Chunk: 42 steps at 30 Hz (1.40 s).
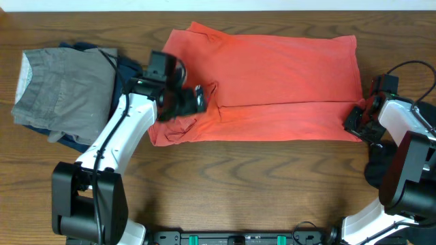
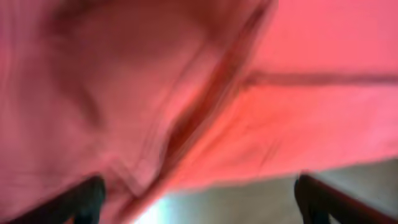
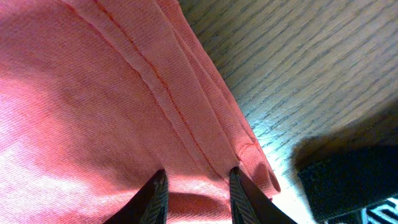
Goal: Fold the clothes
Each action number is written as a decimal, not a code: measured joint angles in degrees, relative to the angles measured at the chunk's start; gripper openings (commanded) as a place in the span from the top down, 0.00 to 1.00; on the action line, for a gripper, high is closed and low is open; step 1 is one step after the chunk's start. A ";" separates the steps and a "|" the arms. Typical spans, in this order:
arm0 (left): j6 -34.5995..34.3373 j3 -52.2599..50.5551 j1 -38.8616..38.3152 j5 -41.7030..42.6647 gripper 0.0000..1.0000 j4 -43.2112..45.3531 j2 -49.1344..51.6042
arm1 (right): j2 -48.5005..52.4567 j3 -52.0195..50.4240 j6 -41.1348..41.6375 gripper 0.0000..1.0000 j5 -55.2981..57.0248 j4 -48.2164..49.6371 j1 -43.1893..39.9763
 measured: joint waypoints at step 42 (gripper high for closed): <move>-0.70 -11.04 13.62 -19.34 0.94 1.51 0.00 | 0.00 0.00 -0.02 0.73 1.20 -0.72 0.00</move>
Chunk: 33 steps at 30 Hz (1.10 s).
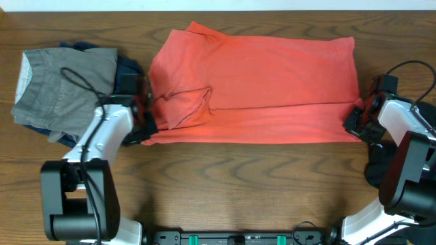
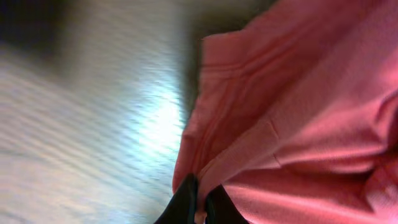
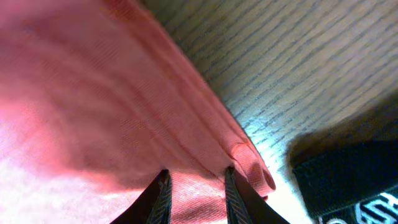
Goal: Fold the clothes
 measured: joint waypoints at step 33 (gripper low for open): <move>0.02 0.55 3.19 4.44 0.77 -23.89 -3.06 | -8.94 -0.81 -1.29 0.37 -6.93 -15.41 -6.45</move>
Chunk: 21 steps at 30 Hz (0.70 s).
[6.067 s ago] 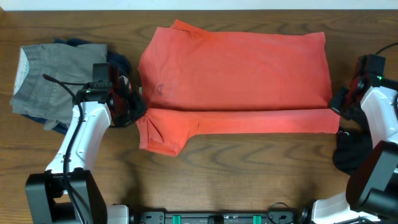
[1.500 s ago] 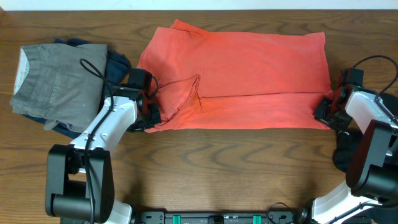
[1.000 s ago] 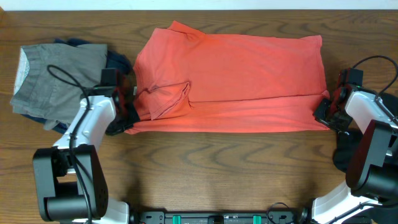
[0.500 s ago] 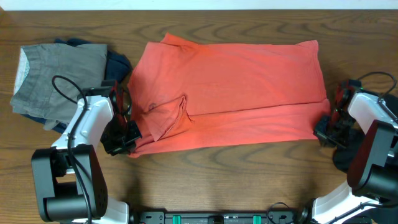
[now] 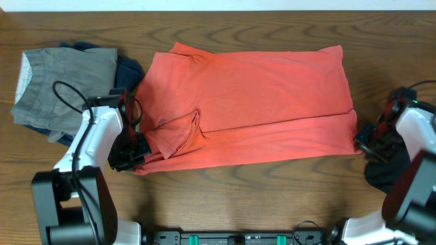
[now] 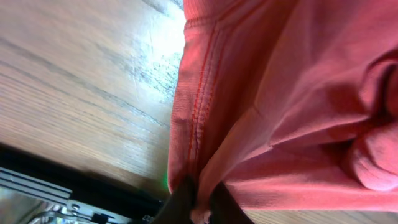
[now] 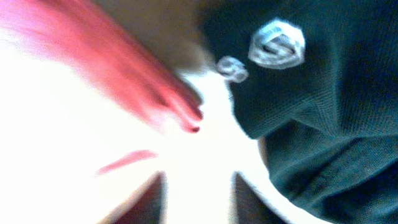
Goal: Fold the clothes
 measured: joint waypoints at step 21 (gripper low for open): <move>-0.15 0.39 0.02 -1.09 0.77 0.35 -1.86 | 0.61 -8.02 -1.75 0.56 -1.77 14.95 0.00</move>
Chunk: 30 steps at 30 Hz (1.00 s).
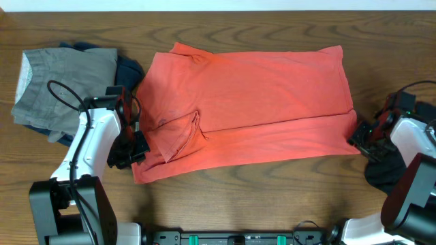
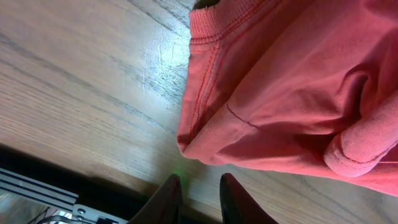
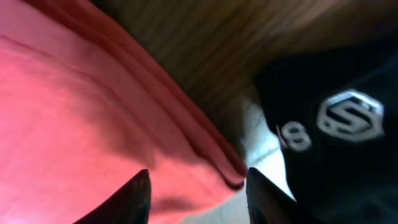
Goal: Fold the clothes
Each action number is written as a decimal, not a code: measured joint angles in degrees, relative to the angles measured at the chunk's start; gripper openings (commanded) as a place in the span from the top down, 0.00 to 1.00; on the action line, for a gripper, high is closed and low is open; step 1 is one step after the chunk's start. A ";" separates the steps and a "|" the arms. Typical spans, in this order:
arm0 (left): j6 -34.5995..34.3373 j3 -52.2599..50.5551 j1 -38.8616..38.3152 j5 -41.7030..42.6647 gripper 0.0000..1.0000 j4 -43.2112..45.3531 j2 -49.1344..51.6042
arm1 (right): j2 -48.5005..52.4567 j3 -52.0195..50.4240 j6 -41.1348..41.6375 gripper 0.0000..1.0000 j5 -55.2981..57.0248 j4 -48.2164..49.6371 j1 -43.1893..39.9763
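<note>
A red shirt (image 1: pixel 252 88) lies flat across the table, its front strip folded up and a sleeve flap tucked at the lower left. My left gripper (image 1: pixel 133 155) sits at the shirt's lower left corner. In the left wrist view it (image 2: pixel 198 198) is open over bare wood, and the shirt's hem (image 2: pixel 205 93) lies just beyond the fingertips. My right gripper (image 1: pixel 355 135) is at the lower right corner. It (image 3: pixel 199 194) stands wide open, with the shirt's edge (image 3: pixel 74 106) lying ahead of the fingers.
A folded pile of grey trousers (image 1: pixel 65 85) on a dark blue garment lies at the far left. A black garment (image 1: pixel 381 170) with a white logo (image 3: pixel 348 118) lies beside my right gripper. The table's front edge (image 2: pixel 93 186) is close behind my left gripper.
My left gripper was shut on the shirt's lower left corner and is now open, the corner lying on the table. My right gripper's fingers are wider apart, and it sits slightly further in.
First my left gripper was open over the shirt's left part while my right gripper held the lower right corner. Then the left was shut on the lower left corner. Then the shirt lay shifted left and slightly turned. Now both grippers are open beside it.
</note>
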 measured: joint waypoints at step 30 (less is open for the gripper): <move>3.08 8.74 -0.02 3.74 0.35 0.39 -2.58 | -0.74 4.63 9.05 0.76 6.56 -15.54 -2.56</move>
